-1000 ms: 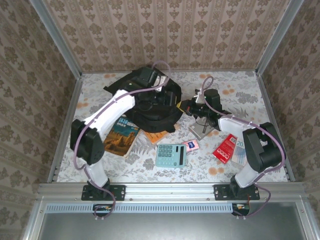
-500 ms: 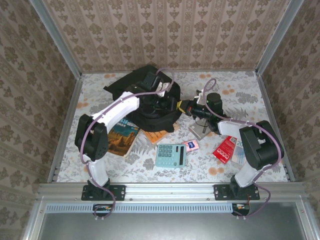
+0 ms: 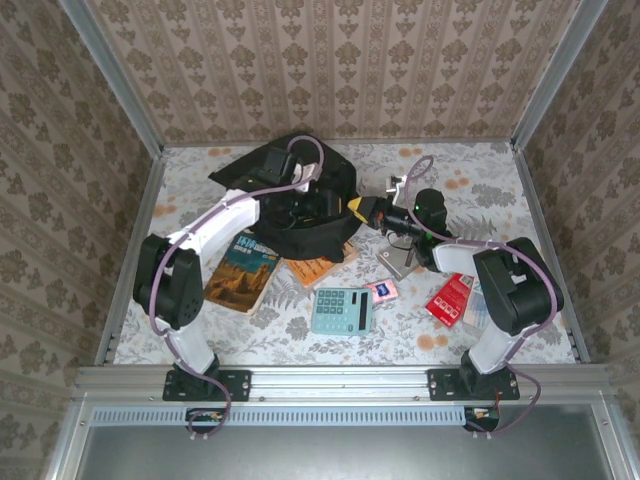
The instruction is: Pack the student bag
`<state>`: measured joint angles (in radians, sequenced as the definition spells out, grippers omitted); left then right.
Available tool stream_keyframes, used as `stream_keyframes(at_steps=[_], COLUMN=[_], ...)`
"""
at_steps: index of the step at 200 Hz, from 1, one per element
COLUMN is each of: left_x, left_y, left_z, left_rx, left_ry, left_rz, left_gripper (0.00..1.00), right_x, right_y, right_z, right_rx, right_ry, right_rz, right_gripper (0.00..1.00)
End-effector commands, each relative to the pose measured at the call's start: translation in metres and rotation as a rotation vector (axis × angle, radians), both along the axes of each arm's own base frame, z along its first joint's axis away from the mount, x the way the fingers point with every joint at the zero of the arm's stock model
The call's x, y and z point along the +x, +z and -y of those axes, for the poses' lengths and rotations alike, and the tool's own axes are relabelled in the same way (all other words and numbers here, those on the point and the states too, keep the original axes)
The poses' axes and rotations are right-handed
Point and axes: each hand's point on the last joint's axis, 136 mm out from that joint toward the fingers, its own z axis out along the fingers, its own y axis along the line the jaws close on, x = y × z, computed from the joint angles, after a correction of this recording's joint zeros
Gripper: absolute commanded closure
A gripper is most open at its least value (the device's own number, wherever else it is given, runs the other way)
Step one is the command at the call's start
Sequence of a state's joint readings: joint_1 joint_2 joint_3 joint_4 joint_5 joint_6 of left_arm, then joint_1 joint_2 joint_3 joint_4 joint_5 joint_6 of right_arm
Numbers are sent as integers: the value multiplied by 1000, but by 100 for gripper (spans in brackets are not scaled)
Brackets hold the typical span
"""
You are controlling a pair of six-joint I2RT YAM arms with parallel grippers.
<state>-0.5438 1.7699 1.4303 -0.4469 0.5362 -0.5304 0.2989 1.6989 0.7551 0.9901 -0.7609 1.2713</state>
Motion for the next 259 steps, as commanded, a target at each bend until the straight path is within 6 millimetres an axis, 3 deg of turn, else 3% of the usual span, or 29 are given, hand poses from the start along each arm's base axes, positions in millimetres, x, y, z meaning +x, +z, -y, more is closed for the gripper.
stream_keyframes(at_steps=[1, 34, 56, 70, 98, 115, 177, 223, 245, 259], left_x=[0, -1, 2, 6, 11, 14, 36, 41, 44, 45], left_y=[8, 4, -2, -7, -6, 2, 68, 101, 108, 109], left_z=[10, 17, 18, 15, 13, 13, -10, -18, -17, -14], left_rx=[-12, 14, 36, 68, 99, 103, 132, 163, 163, 154], left_ry=[-38, -63, -64, -58, -57, -67, -18, -21, -29, -40], left_rz=[16, 12, 10, 11, 37, 58, 209, 295, 299, 291], left_gripper=[32, 29, 32, 43, 81, 100, 100, 100, 100, 100], right_x=[-8, -9, -10, -10, -12, -14, -18, -13, -7, -6], right_y=[25, 26, 27, 28, 28, 23, -8, -37, -32, -16], right_z=[-8, -11, -13, -13, -12, -11, 7, 39, 50, 53], right_rx=[52, 51, 52, 53, 37, -5, -284, -552, -631, -661], right_ry=[54, 66, 71, 73, 76, 68, -3, -121, -168, -199], right_rz=[102, 106, 107, 109, 109, 104, 59, -44, -50, -24], right_gripper=[100, 100, 100, 100, 100, 100, 100, 100, 55, 46])
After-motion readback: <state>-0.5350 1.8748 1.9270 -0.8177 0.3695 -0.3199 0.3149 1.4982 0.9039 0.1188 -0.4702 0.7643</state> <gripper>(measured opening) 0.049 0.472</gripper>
